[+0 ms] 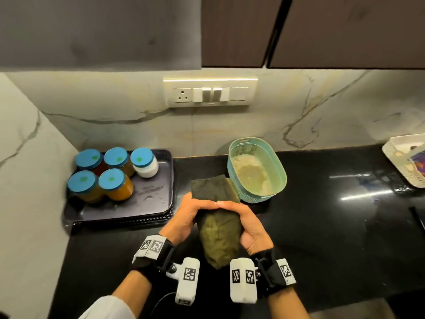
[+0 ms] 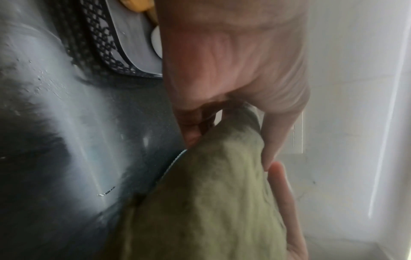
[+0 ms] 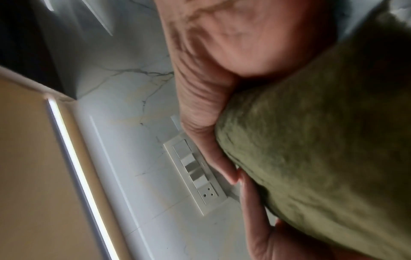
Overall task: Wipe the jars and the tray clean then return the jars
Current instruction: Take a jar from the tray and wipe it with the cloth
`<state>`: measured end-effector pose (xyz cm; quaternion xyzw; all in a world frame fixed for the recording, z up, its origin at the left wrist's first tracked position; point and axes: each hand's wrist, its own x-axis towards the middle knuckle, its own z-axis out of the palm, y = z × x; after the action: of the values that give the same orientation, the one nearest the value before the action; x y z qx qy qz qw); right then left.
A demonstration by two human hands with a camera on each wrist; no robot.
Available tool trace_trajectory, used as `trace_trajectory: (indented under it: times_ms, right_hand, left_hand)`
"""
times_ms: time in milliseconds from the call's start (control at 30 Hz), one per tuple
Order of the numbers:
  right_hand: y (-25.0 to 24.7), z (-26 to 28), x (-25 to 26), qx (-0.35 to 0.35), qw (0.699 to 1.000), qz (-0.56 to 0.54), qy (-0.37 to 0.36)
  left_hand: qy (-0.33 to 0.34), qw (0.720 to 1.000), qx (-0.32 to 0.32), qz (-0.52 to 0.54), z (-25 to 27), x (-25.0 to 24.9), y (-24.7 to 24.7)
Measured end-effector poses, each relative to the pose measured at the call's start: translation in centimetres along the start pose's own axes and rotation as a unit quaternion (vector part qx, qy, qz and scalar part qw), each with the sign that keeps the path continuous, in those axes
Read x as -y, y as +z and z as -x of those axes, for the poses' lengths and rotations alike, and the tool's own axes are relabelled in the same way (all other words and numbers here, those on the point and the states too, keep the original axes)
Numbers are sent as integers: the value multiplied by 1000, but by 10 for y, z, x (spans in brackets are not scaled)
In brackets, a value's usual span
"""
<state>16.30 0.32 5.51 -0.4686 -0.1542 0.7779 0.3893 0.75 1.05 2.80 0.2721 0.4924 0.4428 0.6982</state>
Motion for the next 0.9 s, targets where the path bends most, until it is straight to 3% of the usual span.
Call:
trace_trajectory:
  times_ms: [133,167,200,267,333,400,500,600,700,767,900]
  right_hand:
    - [18,1,-22,-11,995,-89,32]
    - [24,-1,-26,-18,994,-105,34]
    - [27,-3,-28,-24,992,-121,36]
    - [37,-8,-28,-36,990,-131,39]
    - [51,-12,-27,-45,992,-115,36]
    - [65,-16,-25,-61,994,-88,35]
    - [80,-24,-31,-103,993,-51,33]
    - [78,-31,-40,-133,990,-47,26]
    - [75,-30,-46,-124,991,-56,6]
    - [76,-25,-44,-104,992,-63,-19]
    - [79,-19,-38,-89,994,-63,-28]
  left_hand:
    - [10,997,48,51,14,-12,-25]
    - [9,998,31,54,12,-15,-38]
    - [7,999,-8,49,6,-15,-50]
    - [26,988,-153,-24,-10,-14,-79]
    - [70,941,-259,-205,-25,-10,-111]
    - [102,889,-265,-360,-35,-13,-133]
    - [156,819,-286,-472,-55,-38,-160]
    - [164,759,-261,-574,-88,-71,-177]
    - [87,691,-206,-688,-120,-96,-189]
    - [62,667,-178,-721,-136,-101,-190]
    - [70,653,-187,-731,-148,-100,-191]
